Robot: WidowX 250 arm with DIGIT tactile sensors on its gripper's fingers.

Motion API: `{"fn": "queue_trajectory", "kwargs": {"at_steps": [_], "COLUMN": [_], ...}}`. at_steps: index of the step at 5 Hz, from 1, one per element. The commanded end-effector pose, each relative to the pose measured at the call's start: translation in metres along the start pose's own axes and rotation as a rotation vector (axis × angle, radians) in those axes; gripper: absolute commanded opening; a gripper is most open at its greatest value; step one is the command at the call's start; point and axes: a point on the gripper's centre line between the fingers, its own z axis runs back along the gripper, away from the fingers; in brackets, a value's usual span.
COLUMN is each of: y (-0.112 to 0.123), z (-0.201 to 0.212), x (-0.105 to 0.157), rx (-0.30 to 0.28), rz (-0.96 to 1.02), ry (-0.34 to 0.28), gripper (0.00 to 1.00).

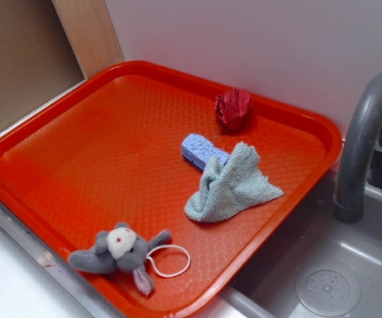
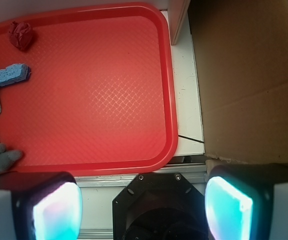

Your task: Grab the blue cloth.

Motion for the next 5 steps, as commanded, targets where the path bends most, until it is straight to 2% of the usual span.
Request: {"fn": "queue_trajectory", "kwargs": {"at_steps": [1, 2, 3, 4, 5], "y": [0.000, -0.034, -0.067, -0.113, -0.160], "z": [0.000, -0.001, -0.004, -0.012, -0.023], "x": [0.000, 0.011, 0.014, 0.020, 0.022], "rx": [0.000, -0.056, -0.084, -0.159, -0.203], "rz": [0.000, -0.074, -0.144, -0.243, -0.327], "ry": [0.000, -0.016, -0.016, -0.041, -0.034], "gripper": [1.00, 1.00, 1.00, 1.00, 1.00]}}
